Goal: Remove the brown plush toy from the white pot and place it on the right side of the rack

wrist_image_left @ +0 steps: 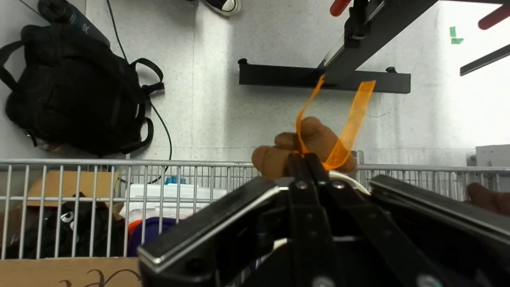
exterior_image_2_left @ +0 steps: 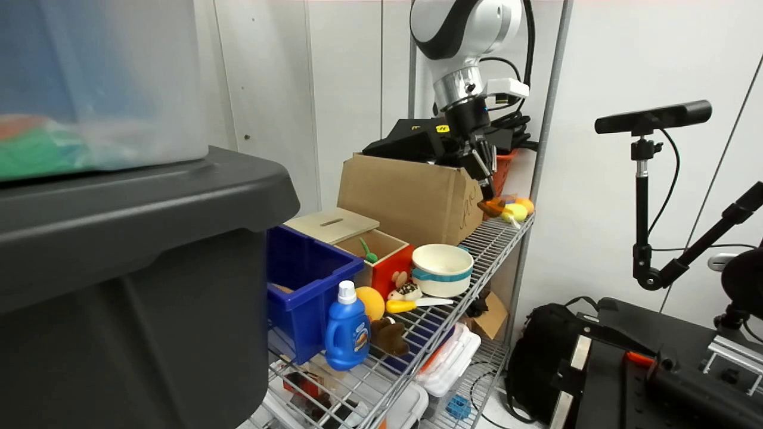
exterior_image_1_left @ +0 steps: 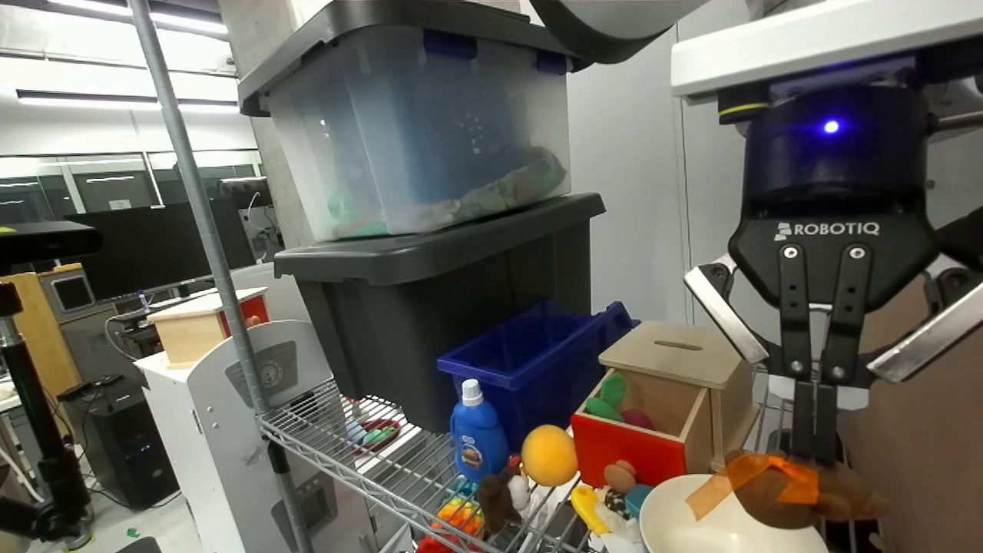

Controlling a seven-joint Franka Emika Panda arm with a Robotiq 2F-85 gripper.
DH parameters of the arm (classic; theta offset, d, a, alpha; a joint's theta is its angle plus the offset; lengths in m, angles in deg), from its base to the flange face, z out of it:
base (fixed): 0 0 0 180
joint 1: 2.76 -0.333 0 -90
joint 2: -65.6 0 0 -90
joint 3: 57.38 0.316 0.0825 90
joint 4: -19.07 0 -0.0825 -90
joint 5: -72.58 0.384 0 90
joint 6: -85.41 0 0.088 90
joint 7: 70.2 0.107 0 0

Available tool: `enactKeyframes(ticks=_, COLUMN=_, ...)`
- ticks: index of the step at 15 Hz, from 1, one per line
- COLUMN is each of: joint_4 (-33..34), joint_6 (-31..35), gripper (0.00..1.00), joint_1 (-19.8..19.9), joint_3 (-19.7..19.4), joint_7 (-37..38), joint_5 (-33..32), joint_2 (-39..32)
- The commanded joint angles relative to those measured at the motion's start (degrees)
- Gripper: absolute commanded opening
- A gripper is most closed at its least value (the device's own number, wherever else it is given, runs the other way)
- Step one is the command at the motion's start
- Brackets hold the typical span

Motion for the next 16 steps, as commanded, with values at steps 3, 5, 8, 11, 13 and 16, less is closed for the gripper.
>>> enactKeyframes(ticks=3, joint_4=-9.63, joint_6=3.33, gripper=0.01, joint_1=0.09, joint_3=-0.61, joint_7=1.77, joint_5=-1.00, joint_2=7.42)
enactKeyframes(ticks=5, joint_4=-12.00, joint_6=4.07, gripper=0.01, joint_1=0.14, joint_3=-1.00, joint_7=2.07, joint_5=-1.11, joint_2=9.07)
enactKeyframes(ticks=8, joint_4=-14.92, joint_6=5.15, gripper=0.01, joint_1=0.28, joint_3=-1.62, joint_7=2.37, joint_5=-1.10, joint_2=11.05)
enactKeyframes(ticks=11, joint_4=-17.03, joint_6=6.07, gripper=0.01, joint_1=0.47, joint_3=-2.33, joint_7=2.37, joint_5=-1.19, joint_2=12.33)
enactKeyframes(ticks=13, joint_4=-17.82, joint_6=6.22, gripper=0.01, joint_1=0.47, joint_3=-2.72, joint_7=2.38, joint_5=-1.25, joint_2=12.87)
enactKeyframes(ticks=16, joint_4=-17.60, joint_6=5.87, gripper=0.01, joint_1=0.18, joint_3=-2.98, joint_7=2.47, joint_5=-1.56, joint_2=12.95)
